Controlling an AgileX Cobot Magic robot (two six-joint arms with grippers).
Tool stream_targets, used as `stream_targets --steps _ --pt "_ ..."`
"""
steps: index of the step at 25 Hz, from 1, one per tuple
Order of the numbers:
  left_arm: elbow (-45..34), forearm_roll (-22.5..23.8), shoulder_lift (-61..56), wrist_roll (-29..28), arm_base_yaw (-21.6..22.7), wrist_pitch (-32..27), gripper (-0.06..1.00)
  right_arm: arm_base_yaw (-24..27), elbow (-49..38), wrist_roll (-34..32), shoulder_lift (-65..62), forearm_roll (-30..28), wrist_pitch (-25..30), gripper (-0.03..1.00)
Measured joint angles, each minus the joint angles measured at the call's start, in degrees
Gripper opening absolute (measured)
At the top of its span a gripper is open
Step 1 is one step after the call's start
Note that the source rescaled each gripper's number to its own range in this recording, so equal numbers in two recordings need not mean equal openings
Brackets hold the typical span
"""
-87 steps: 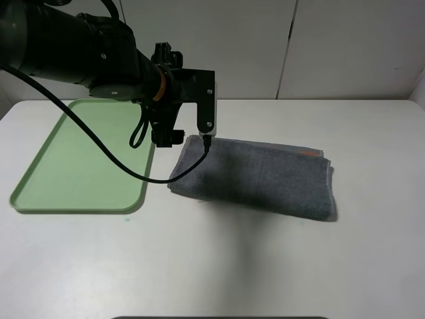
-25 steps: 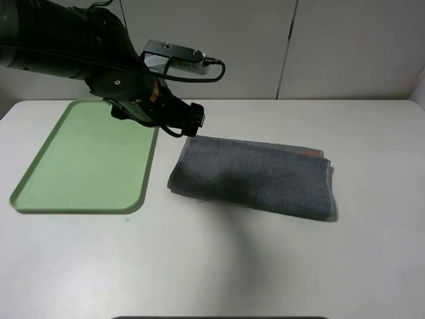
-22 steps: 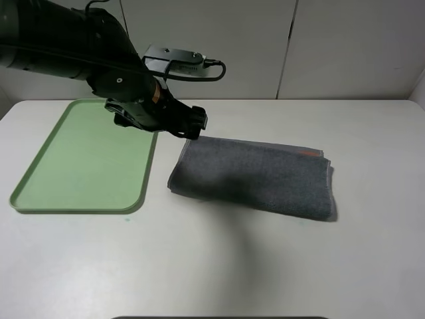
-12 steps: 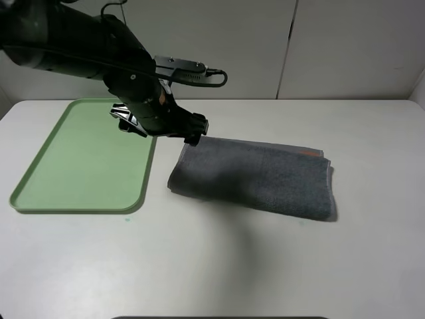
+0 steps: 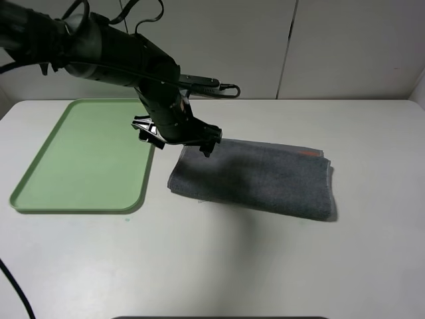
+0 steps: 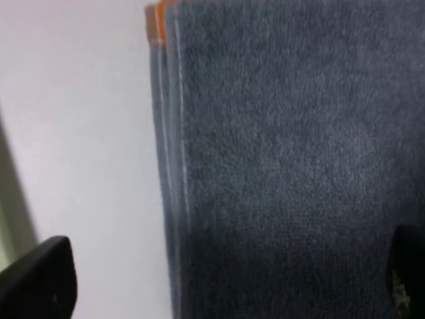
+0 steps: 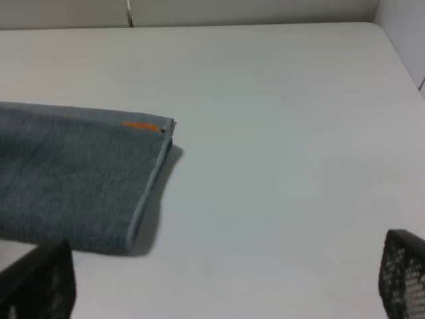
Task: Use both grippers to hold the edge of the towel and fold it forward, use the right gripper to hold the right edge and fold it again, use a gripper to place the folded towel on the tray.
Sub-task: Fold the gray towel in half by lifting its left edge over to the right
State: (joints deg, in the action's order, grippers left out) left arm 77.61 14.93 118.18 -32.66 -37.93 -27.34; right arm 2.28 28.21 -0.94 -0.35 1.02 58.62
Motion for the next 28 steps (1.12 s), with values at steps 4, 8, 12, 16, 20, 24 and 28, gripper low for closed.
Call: stream_targets --steps 4,8,12,16,20,24,28 --pt "0.24 -0.5 1.47 0.23 0.33 -0.58 0.92 0.0 0.0 0.0 0.0 0.0 0.0 1.0" --pt "0.42 -1.21 3.29 1.45 0.64 -0.52 0.92 0.0 0.0 0.0 0.0 0.0 0.0 1.0" --pt "0.48 -4.17 5.17 3.63 1.27 0.26 0.91 0.0 0.0 0.0 0.0 0.0 0.0 1.0" --pt "0.99 -6.51 6.88 6.33 1.92 1.2 0.9 0.0 0.0 0.0 0.0 0.0 0.0 1.0" --pt "1.15 -7.56 7.79 7.64 2.03 2.16 0.89 0.0 0.0 0.0 0.0 0.0 0.0 1.0" --pt "1.42 -7.87 8.32 8.41 2.15 2.42 0.87 0.0 0.0 0.0 0.0 0.0 0.0 1.0" --pt "1.73 -7.87 8.75 8.68 2.15 2.62 0.82 0.0 0.0 0.0 0.0 0.0 0.0 1.0"
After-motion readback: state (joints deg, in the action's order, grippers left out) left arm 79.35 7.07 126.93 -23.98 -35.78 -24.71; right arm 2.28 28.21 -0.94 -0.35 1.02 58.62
